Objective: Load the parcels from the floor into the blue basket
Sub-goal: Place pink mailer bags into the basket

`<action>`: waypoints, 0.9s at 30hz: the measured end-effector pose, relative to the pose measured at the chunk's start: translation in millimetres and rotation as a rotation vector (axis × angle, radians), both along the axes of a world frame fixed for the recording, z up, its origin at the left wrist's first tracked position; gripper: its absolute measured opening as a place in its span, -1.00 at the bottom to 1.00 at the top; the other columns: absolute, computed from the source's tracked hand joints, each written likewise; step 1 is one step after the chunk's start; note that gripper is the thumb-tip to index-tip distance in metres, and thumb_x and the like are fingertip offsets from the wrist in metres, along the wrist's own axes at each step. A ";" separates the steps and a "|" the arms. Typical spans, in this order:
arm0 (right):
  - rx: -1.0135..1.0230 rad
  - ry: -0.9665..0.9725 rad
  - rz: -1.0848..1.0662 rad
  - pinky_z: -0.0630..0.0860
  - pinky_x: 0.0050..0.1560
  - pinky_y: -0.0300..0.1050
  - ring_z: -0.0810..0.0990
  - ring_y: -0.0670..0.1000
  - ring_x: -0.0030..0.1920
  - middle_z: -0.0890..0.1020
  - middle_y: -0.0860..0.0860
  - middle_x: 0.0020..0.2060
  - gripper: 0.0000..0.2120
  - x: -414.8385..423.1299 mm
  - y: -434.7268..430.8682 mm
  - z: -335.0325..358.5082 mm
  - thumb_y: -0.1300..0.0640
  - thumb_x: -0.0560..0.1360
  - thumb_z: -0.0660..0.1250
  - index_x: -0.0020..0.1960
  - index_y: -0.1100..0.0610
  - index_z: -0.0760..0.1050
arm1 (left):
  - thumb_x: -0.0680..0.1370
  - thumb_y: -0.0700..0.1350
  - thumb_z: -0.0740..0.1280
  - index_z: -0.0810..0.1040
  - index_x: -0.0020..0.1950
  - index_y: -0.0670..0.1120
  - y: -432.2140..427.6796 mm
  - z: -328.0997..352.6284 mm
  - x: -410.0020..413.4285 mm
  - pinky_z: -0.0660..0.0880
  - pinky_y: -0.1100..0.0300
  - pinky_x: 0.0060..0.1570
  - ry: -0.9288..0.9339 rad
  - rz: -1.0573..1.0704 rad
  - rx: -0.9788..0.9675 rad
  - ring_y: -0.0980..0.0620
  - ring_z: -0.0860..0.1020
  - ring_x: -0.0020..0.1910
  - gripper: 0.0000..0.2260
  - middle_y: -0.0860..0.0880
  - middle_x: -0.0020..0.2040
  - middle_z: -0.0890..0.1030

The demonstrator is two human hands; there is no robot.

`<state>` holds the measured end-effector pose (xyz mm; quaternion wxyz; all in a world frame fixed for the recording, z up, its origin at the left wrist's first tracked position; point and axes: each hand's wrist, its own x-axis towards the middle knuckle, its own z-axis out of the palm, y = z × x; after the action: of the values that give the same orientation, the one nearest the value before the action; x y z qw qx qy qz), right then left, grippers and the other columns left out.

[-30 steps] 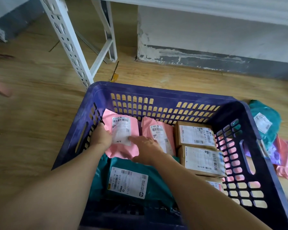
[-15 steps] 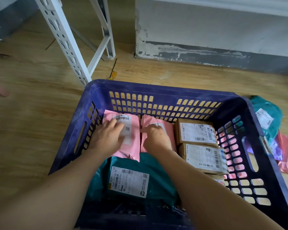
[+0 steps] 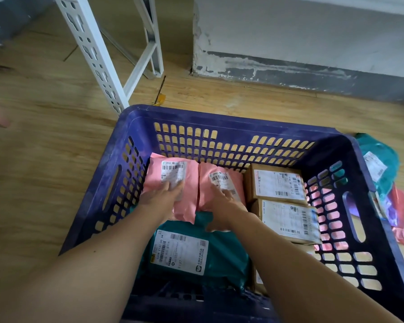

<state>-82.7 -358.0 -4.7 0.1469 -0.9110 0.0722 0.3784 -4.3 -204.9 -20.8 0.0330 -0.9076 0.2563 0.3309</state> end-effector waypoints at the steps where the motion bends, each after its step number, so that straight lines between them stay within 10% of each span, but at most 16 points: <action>1: -0.004 -0.006 -0.004 0.19 0.45 0.21 -0.20 0.16 0.52 -0.27 -0.07 0.52 -0.39 -0.9 0.8 -2.8 0.01 0.45 0.42 0.43 -0.17 0.28 | 0.55 -0.29 0.21 -0.23 0.53 0.14 -1.4 -1.6 -0.2 0.35 -0.12 0.33 -0.007 0.005 0.011 -0.25 0.21 0.45 -0.22 -0.14 0.56 -0.08; 15: 0.004 0.071 0.032 0.02 0.47 0.27 -0.24 0.18 0.52 -0.31 -0.07 0.51 -0.22 3.4 -9.0 -16.3 -0.02 0.42 0.42 0.51 -0.19 0.07 | 0.51 -0.31 0.28 -0.19 0.54 0.12 -15.1 4.9 4.1 0.50 -0.01 0.14 -0.042 -0.008 0.050 -0.17 0.27 0.43 -0.16 -0.10 0.56 -0.15; 27: 0.088 -0.253 -0.276 0.20 0.47 0.03 0.21 0.08 0.47 0.28 0.01 0.47 -0.53 -5.9 -27.1 41.0 0.02 0.50 0.28 0.40 -0.11 0.34 | 0.36 -0.09 0.51 -0.16 0.55 0.03 -29.5 51.3 3.0 0.19 -0.10 0.41 -0.054 -0.106 0.102 -0.12 -0.06 0.53 0.01 -0.04 0.56 -0.17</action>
<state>-88.6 -385.1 36.3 0.2449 -0.9255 0.1608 0.2400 -1.3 -234.4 30.5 0.1037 -0.8985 0.2858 0.3167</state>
